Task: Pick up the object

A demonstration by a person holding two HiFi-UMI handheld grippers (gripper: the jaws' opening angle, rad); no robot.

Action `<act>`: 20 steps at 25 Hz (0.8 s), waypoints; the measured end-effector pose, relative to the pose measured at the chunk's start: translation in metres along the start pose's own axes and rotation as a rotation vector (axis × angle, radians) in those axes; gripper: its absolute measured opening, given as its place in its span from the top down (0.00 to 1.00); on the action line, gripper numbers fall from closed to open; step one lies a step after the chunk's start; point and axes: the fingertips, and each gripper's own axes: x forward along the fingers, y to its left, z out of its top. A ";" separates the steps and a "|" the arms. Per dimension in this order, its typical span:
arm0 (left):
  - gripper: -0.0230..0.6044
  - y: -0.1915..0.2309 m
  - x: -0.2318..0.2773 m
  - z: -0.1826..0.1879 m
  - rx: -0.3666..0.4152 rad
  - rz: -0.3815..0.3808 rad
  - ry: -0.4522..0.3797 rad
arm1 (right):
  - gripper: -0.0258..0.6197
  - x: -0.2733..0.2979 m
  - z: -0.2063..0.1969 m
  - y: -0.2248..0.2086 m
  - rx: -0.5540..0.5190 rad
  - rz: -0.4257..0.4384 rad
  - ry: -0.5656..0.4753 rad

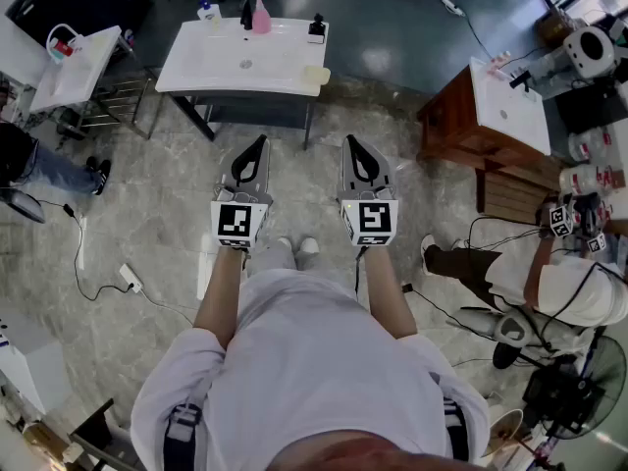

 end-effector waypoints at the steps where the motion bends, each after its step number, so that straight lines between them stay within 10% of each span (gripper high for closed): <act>1: 0.97 -0.005 0.003 0.002 -0.005 -0.004 -0.005 | 0.96 -0.002 0.002 -0.005 -0.005 0.002 -0.002; 20: 0.96 -0.016 0.016 -0.001 -0.035 0.020 0.023 | 0.96 -0.001 -0.005 -0.022 0.046 0.036 -0.009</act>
